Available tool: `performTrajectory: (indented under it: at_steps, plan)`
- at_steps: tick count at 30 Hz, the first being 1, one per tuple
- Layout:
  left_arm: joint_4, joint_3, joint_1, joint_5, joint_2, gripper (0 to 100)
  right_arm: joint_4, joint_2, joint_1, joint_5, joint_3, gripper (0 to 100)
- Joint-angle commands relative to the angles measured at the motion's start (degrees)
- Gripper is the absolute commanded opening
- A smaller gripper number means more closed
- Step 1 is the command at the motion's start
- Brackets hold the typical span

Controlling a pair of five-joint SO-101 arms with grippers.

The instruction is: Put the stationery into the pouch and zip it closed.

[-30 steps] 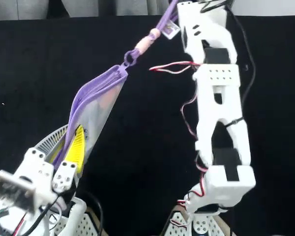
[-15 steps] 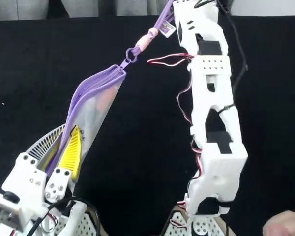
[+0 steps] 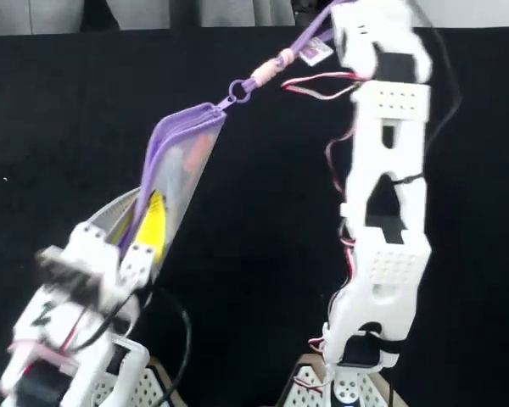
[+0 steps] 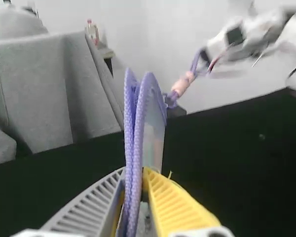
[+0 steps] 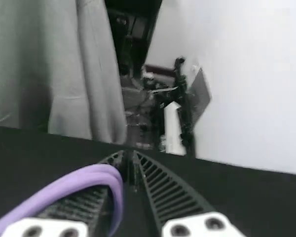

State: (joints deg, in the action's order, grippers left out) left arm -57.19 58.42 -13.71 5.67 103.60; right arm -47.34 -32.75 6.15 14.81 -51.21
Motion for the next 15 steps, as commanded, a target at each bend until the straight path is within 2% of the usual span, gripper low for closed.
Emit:
performTrajectory:
  at_steps: [1,6,8,12,15]
  plan:
    - [13.10,13.23,0.48,0.79,0.79,3,-4.75,1.63,0.62,7.38,-6.81,1.5]
    - [19.16,20.62,2.68,0.35,0.70,4,-4.75,-1.89,-2.29,13.71,-6.81,1.5]
    - [18.81,20.79,3.91,0.09,0.70,11,-4.57,-3.74,-3.43,14.68,-7.52,1.5]
    - [18.11,19.65,5.85,-8.97,0.79,31,-5.01,-7.16,-5.10,14.68,-10.68,1.4]
    - [18.11,17.01,8.22,-13.27,0.79,31,-5.01,-9.19,-5.45,14.51,-12.35,1.4]
